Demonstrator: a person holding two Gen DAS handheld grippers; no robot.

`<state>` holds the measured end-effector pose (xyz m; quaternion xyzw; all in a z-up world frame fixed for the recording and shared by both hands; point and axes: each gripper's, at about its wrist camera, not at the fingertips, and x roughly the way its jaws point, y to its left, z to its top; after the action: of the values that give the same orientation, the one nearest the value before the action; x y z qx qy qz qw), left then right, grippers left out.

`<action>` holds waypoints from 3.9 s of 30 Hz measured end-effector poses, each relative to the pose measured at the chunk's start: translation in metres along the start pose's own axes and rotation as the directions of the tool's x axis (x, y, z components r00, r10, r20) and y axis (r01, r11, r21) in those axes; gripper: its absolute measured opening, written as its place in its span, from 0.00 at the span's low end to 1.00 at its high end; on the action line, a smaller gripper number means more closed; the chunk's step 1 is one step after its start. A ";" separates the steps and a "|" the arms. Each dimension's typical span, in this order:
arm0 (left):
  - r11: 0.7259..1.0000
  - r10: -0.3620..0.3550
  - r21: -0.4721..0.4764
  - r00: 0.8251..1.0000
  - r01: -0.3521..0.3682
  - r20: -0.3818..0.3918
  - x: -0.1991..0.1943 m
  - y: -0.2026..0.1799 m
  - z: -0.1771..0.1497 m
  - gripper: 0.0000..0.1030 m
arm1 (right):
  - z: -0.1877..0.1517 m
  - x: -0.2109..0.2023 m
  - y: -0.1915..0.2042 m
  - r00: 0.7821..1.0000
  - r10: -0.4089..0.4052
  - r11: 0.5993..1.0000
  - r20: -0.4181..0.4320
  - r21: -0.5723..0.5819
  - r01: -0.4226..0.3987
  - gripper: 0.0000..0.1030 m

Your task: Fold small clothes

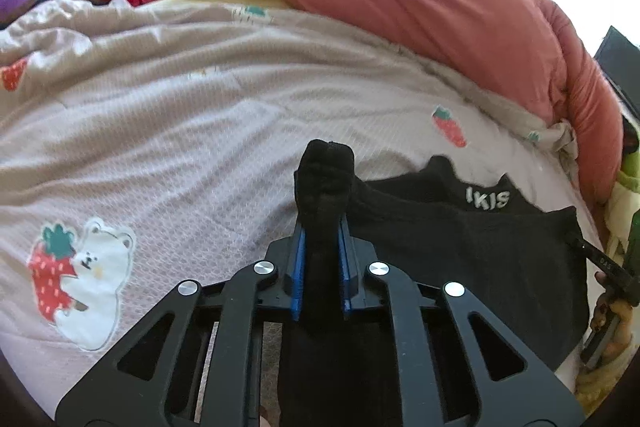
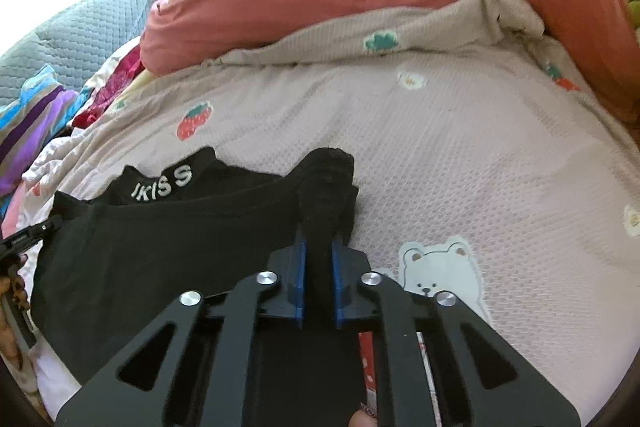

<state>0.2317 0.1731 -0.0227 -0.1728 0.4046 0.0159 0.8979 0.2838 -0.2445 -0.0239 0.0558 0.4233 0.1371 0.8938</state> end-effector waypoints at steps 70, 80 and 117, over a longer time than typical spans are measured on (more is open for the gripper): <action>0.984 0.101 0.149 0.995 -0.098 -0.015 -0.043 -0.067 -0.076 0.51 | -0.067 -0.060 0.087 0.999 -0.032 0.965 0.041 -0.260 0.042 0.51; 0.984 0.123 0.136 0.991 -0.115 -0.051 -0.043 -0.051 -0.106 0.54 | -0.097 -0.045 0.063 0.997 -0.062 0.979 -0.040 -0.195 0.053 0.55; 0.985 0.127 0.117 0.992 -0.127 0.008 -0.086 -0.045 -0.125 0.62 | -0.122 -0.078 0.061 0.999 -0.022 0.990 -0.049 -0.142 0.015 0.71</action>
<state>0.0911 0.0997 -0.0225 -0.0935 0.4147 0.0492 0.9038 0.1307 -0.2105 -0.0307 -0.0151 0.4354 0.1600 0.8858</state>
